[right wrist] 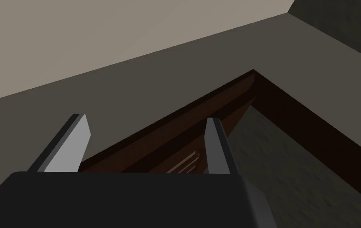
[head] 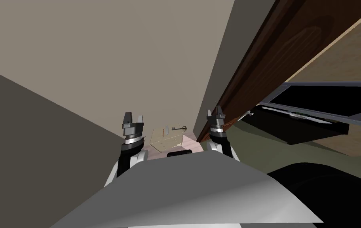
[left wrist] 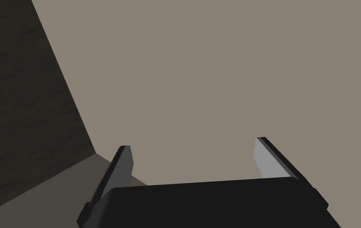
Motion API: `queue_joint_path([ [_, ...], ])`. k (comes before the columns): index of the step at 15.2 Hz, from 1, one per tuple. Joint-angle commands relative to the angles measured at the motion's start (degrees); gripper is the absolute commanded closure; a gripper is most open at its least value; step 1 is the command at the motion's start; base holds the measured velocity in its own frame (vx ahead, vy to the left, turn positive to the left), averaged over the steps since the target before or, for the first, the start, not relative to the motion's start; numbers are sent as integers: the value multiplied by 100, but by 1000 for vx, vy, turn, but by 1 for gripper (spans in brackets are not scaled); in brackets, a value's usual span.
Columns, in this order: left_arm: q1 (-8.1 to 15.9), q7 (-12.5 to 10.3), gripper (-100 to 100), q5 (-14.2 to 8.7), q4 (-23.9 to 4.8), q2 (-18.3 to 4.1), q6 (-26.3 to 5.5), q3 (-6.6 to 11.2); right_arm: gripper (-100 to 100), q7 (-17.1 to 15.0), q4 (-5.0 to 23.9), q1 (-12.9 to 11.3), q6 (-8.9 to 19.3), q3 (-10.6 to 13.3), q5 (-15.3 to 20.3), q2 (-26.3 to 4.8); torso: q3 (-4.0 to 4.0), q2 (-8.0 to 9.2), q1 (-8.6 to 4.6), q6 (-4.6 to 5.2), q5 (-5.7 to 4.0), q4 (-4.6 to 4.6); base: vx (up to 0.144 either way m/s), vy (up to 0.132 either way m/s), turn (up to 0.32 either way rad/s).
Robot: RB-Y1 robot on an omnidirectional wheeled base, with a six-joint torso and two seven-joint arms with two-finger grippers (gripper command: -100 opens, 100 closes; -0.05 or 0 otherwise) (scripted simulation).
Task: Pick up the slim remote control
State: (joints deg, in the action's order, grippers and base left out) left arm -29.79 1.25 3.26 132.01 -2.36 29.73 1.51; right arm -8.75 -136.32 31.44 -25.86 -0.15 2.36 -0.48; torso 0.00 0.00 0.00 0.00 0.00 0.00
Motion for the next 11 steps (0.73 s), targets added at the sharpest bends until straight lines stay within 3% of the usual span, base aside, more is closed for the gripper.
queue_joint_path([
  [1, 51, 150, -100, -90, -75, -204, -180, 98, 0, 0, 0, 0, 0, 0, 0, 0, 0, 0, 0, 0, 0, 0, -20, 6, -86],
  [3, 84, 249, -100, -150, -128, -308, -300, 161, 0, 0, 0, -1, 0, 0, 0, 0, 5, 10, 8, 3, 2, 2, -44, 21, -137],
  [7, 216, 667, -100, -412, -371, -660, -774, 423, 0, 0, 0, -1, 0, 0, 0, 0, 12, 21, 11, 2, 3, 4, -51, 18, -136],
  [8, 216, 667, -100, -412, -371, -660, -807, 423, 0, 0, 0, -1, 0, 0, 0, 0, 12, 22, 12, 1, 2, 5, -47, 22, -108],
  [9, 267, 841, -100, -524, -481, -785, -954, 531, 0, 0, 0, -1, 0, 0, 0, 0, 12, 21, 13, 2, 3, 5, -45, 22, -179],
  [10, 267, 841, -100, -524, -481, -785, -1019, 531, 0, 0, 0, -1, 0, 0, 0, 0, 12, 20, 13, 3, 3, 4, -44, 24, -136],
  [11, 321, 1030, -100, -646, -606, -913, -1187, 647, 0, 0, 0, -1, 0, 0, 0, 0, 11, 19, 14, 2, 3, 4, -47, 19, -191],
])
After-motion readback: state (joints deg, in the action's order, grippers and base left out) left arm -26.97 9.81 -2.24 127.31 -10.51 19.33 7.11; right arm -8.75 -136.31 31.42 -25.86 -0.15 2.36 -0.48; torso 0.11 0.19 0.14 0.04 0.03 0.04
